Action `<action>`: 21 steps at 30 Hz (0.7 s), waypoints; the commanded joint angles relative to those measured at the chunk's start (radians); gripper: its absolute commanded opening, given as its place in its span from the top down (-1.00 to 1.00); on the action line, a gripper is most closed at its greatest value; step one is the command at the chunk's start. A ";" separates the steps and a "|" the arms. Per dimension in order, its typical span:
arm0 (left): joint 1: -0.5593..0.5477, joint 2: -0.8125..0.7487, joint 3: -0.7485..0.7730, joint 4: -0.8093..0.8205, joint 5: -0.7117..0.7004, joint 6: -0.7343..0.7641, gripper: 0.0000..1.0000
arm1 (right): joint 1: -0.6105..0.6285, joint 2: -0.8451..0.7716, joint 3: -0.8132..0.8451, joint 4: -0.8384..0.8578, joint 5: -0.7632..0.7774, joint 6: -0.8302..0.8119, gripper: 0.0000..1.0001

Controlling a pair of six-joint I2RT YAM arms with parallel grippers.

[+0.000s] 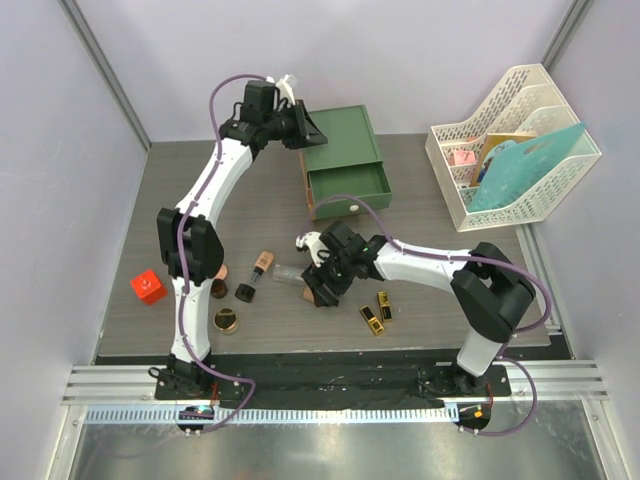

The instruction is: Organize the makeup

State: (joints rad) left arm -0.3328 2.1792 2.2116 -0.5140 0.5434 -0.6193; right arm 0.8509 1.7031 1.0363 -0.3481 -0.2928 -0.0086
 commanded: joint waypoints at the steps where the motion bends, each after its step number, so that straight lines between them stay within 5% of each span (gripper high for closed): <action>1: 0.006 -0.068 0.028 -0.021 0.024 0.020 0.61 | 0.042 0.009 0.079 0.001 -0.026 -0.060 -0.38; 7: 0.008 -0.067 0.008 -0.009 0.023 0.009 0.62 | 0.082 0.108 0.126 -0.002 0.026 -0.064 -0.29; 10: 0.008 -0.059 0.008 0.003 0.030 -0.008 0.62 | 0.093 0.161 0.174 -0.055 0.049 -0.070 0.09; 21: 0.008 -0.058 0.002 0.006 0.032 -0.003 0.61 | 0.105 0.107 0.264 -0.192 0.129 -0.086 0.59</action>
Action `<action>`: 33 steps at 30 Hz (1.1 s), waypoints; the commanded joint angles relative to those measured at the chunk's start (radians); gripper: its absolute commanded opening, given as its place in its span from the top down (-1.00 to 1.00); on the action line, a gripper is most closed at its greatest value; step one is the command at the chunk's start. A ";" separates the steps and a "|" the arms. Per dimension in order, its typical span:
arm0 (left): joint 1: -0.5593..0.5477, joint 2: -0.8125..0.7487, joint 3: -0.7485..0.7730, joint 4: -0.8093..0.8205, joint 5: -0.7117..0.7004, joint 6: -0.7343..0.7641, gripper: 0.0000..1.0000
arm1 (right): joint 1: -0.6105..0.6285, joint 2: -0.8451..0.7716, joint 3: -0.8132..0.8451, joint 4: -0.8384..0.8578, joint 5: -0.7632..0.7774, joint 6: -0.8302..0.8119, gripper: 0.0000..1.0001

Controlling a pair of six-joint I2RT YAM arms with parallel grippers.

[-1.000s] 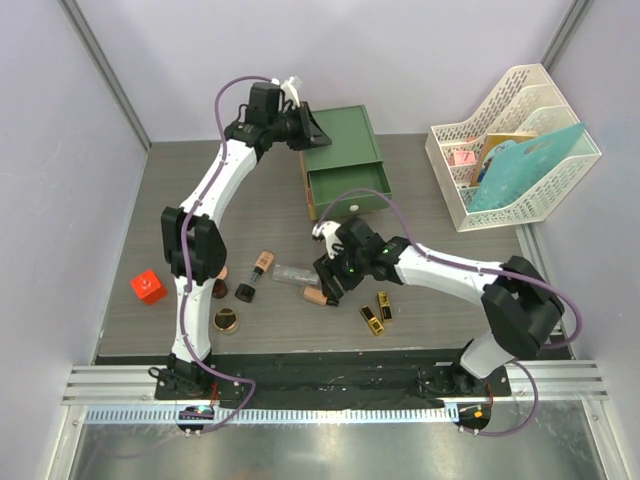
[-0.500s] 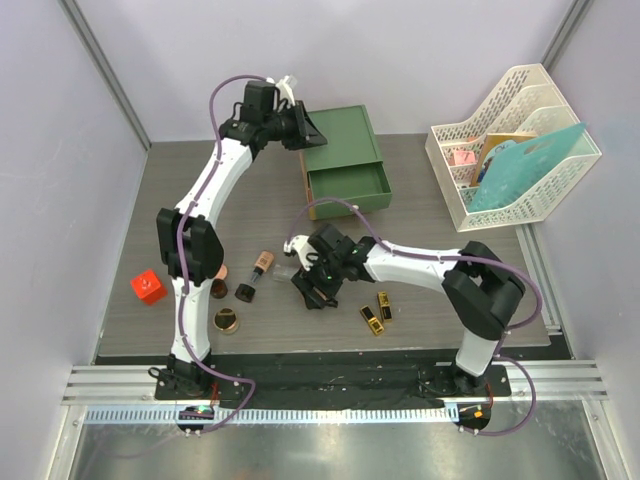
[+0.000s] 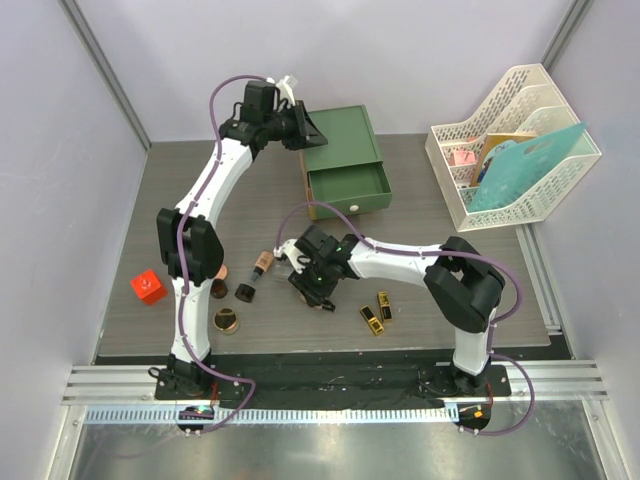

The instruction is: Organize the makeup

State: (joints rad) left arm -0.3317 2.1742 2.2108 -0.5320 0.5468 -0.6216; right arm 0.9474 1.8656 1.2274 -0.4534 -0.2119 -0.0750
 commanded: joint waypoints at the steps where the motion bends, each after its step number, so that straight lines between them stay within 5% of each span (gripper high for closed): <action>1: 0.006 -0.054 0.001 0.026 0.028 -0.001 0.60 | 0.013 -0.075 0.087 -0.103 0.057 -0.025 0.76; 3: 0.006 -0.047 0.004 0.027 0.030 -0.004 0.60 | 0.028 -0.089 0.133 -0.160 0.121 -0.041 0.98; 17: 0.006 -0.016 -0.042 0.027 0.042 0.010 0.60 | 0.067 -0.278 0.405 -0.245 0.322 -0.147 0.98; 24: 0.005 0.004 -0.076 0.000 0.018 0.023 0.71 | -0.025 -0.231 0.631 -0.237 0.364 -0.201 0.98; 33: 0.006 0.012 -0.083 -0.049 -0.015 0.042 0.76 | -0.213 -0.191 0.618 -0.156 0.321 -0.255 0.98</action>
State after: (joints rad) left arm -0.3313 2.1754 2.1525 -0.5079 0.5648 -0.6159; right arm 0.7818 1.6588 1.8439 -0.6949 0.1078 -0.2707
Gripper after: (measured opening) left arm 0.122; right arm 0.417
